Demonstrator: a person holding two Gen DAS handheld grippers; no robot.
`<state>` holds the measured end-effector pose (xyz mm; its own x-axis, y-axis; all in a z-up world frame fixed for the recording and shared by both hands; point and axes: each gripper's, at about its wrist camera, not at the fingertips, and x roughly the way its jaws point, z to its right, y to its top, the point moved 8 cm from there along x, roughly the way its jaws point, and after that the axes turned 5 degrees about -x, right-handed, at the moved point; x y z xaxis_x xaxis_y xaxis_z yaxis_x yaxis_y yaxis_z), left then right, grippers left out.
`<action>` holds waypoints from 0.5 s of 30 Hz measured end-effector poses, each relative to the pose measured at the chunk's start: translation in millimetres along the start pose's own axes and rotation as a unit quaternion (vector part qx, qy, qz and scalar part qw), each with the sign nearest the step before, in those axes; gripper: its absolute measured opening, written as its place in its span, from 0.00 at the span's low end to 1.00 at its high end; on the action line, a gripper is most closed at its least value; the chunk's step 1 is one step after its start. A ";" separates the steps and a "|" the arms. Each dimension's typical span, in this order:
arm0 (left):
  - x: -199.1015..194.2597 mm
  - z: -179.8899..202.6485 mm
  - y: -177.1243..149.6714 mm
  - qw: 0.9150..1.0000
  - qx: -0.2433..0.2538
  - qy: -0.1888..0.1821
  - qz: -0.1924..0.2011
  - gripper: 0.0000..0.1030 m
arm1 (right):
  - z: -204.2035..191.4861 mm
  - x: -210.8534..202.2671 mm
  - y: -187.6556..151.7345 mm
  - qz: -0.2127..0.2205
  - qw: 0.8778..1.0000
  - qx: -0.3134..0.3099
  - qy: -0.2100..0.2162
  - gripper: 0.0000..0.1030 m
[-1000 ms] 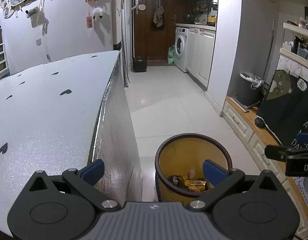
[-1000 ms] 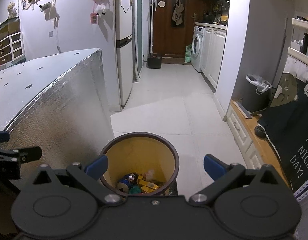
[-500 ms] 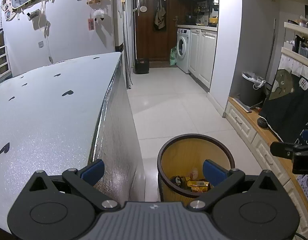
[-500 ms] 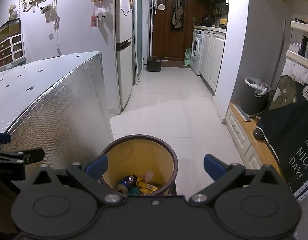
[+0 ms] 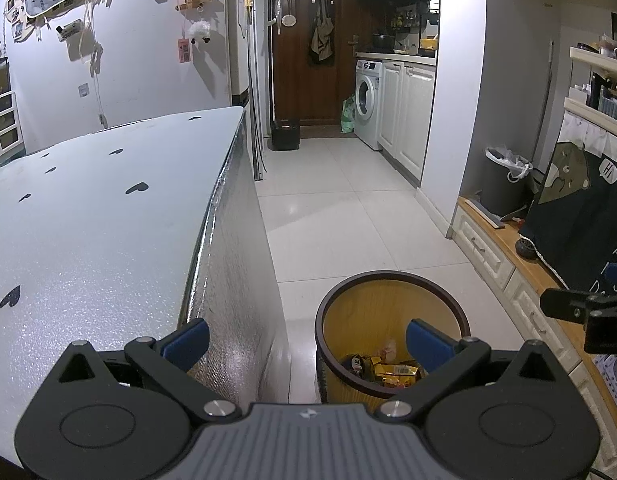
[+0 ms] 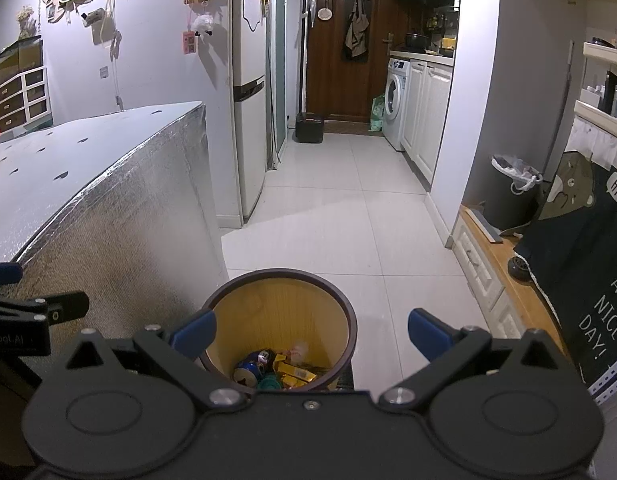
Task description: Collect trash
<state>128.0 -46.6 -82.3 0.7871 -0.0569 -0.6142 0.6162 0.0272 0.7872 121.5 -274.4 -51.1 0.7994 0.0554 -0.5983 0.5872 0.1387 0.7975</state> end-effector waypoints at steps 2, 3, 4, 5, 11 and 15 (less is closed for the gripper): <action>0.0 0.1 -0.1 1.000 0.000 0.000 0.000 1.00 | -0.2 0.1 -0.2 0.000 1.000 0.000 0.000 1.00; -0.1 0.0 0.1 1.000 0.000 0.000 0.000 1.00 | -0.3 0.1 -0.2 0.000 1.000 0.000 0.000 1.00; 0.0 -0.1 0.1 1.000 0.000 0.000 0.000 1.00 | -0.4 0.1 -0.3 0.000 1.000 0.000 0.000 1.00; 0.0 -0.1 0.0 1.000 0.001 0.000 0.000 1.00 | -0.5 0.1 -0.3 -0.001 1.000 -0.001 0.000 1.00; -0.3 -0.1 -0.1 1.000 0.000 0.000 0.001 1.00 | -0.3 0.0 -0.3 -0.001 1.000 -0.001 0.001 1.00; -0.6 0.1 0.8 1.000 0.000 0.000 0.001 1.00 | -0.5 -0.3 -0.3 -0.001 1.000 -0.002 0.001 1.00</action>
<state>128.0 -46.7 -81.3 0.7882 -0.0562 -0.6128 0.6148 0.0274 0.7882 121.1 -273.9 -51.3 0.7980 0.0576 -0.5999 0.5883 0.1418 0.7961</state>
